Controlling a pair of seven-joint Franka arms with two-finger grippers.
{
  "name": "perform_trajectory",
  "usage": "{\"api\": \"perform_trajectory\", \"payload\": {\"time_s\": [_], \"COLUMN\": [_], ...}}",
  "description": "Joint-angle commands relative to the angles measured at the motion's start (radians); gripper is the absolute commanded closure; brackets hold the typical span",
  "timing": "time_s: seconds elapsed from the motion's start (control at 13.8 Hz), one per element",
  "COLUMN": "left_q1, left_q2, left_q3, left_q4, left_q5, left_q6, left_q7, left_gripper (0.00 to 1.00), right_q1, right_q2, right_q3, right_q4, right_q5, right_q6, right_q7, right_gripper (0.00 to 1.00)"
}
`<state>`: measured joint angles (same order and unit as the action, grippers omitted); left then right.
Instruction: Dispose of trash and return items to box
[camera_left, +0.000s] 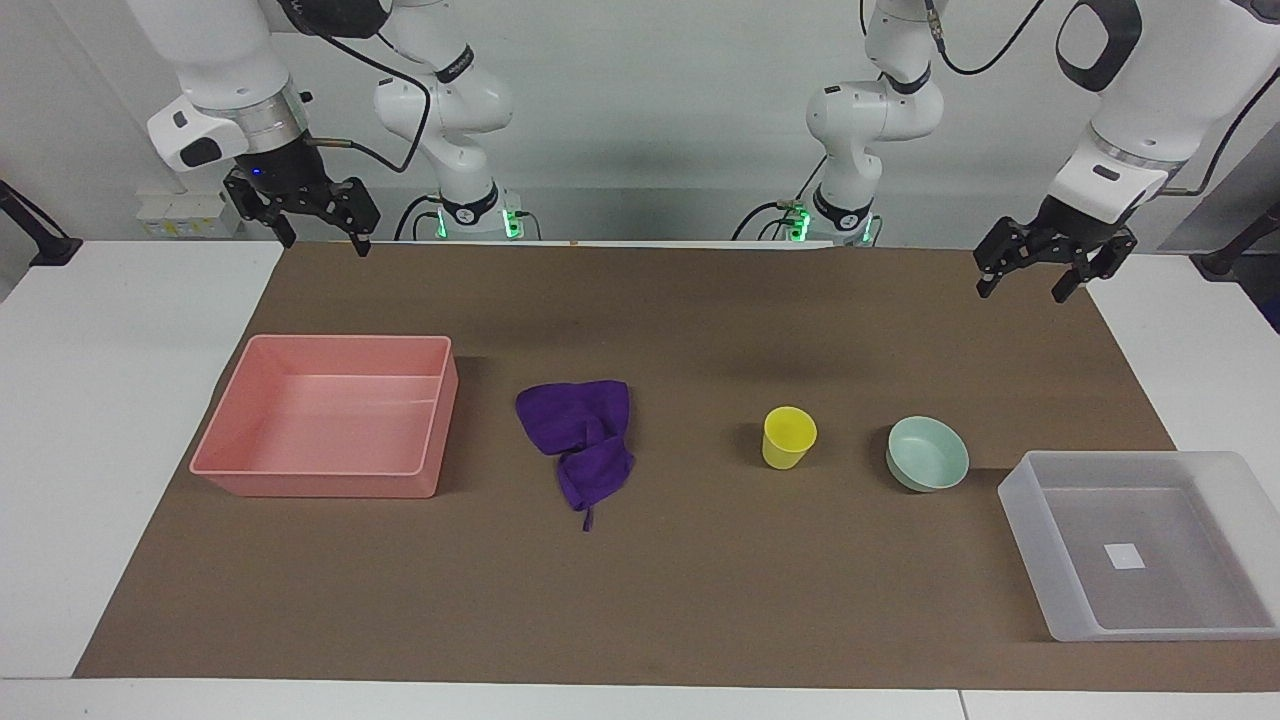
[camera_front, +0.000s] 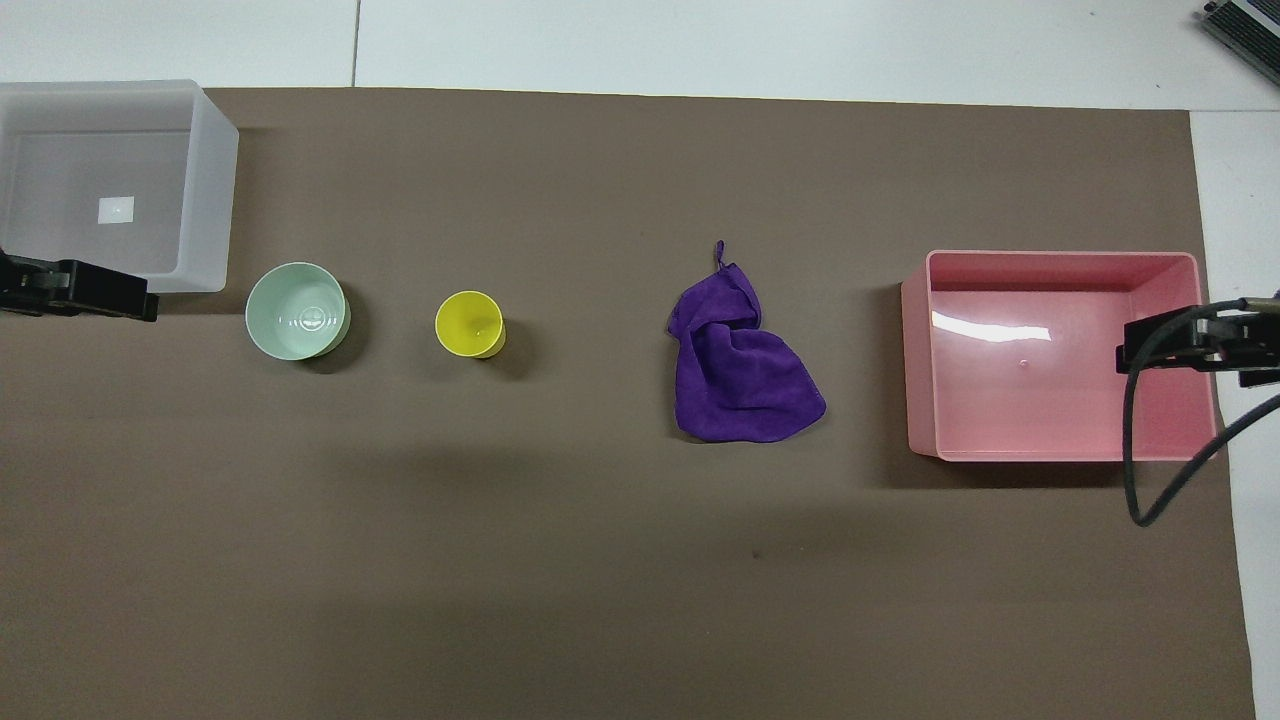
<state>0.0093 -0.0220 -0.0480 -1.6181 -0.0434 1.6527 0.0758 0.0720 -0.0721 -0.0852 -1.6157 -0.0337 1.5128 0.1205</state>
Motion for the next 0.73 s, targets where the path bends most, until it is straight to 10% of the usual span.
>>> {"api": "perform_trajectory", "payload": {"time_s": [0.0, 0.65], "left_q1": [0.006, -0.002], "left_q2": [-0.013, -0.021], "left_q3": [-0.004, -0.006], "left_q4": [0.000, -0.048], "left_q5": [0.008, 0.010], "left_q6": [-0.021, 0.047], "left_q7": [0.007, 0.004], "left_gripper": [0.00, 0.00], "right_q1": [-0.015, -0.015], "right_q2": [-0.023, -0.023], "right_q3": [0.008, 0.008], "right_q4": [-0.026, -0.027], "right_q5": [0.003, 0.003], "right_q6": [0.012, 0.012], "right_q7": [-0.025, -0.025], "right_gripper": [0.00, 0.00]}}
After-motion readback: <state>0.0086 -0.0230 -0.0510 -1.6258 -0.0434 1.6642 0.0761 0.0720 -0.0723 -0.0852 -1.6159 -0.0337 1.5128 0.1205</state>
